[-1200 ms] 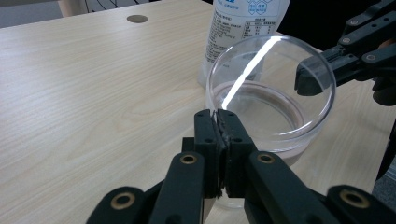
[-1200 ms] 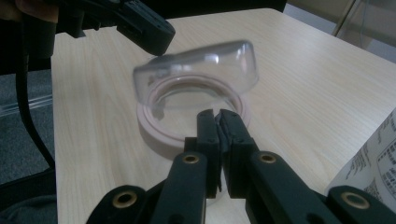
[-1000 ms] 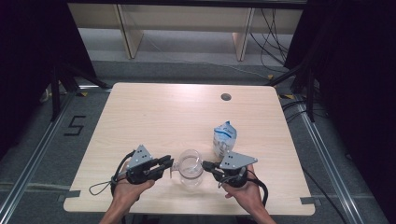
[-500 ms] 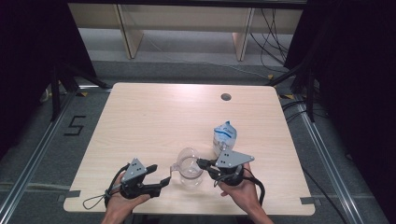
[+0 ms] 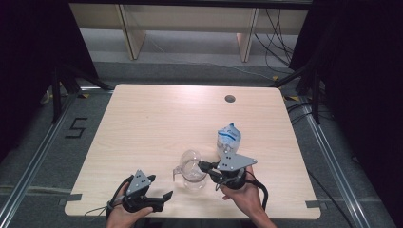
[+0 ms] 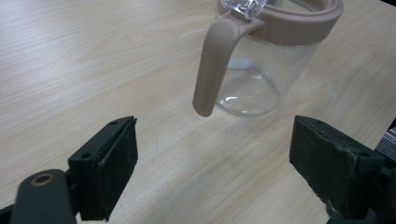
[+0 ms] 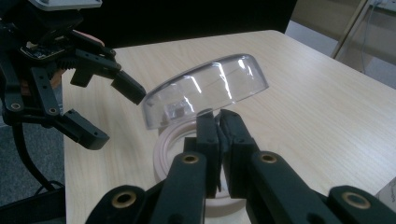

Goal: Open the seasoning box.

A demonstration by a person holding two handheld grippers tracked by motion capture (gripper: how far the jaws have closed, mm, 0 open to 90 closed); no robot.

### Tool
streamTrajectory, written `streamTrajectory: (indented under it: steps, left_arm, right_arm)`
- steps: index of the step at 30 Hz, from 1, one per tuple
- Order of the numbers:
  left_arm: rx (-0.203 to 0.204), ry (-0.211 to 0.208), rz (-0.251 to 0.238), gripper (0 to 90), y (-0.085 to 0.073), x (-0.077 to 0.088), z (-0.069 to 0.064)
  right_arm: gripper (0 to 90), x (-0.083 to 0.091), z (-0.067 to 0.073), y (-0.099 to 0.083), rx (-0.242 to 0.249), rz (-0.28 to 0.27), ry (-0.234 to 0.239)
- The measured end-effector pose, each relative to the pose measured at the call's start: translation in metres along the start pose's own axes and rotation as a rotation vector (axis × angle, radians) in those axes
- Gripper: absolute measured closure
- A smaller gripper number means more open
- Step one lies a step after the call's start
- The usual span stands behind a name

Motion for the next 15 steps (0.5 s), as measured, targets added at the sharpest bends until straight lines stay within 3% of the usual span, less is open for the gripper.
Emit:
streamTrajectory:
  steps: [5,8,15]
  left_arm:
    - [0.030,0.051,-0.004,15.0,-0.0023,0.0040,0.0083]
    - [0.045,0.047,-0.005,14.9,-0.0036,0.0039,0.0083]
    - [0.028,0.053,0.018,15.0,-0.0054,0.0044,0.0073]
  right_arm:
    - [86.9,-0.0002,0.0024,0.0052,0.017,0.000,0.013]
    - [86.9,-0.0011,0.0033,0.0069,0.022,-0.005,0.012]
    - [86.9,-0.0054,0.0077,0.0116,0.034,-0.004,0.020]
Point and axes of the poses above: each handheld gripper's, and its own axes: x roughly backward along the jaws, y roughly out of its top, z roughly to its left, the point moved 2 cm from there along -x, roughly forward along the jaws, and after that the axes turned 9 degrees about z, right-handed, at the moved point
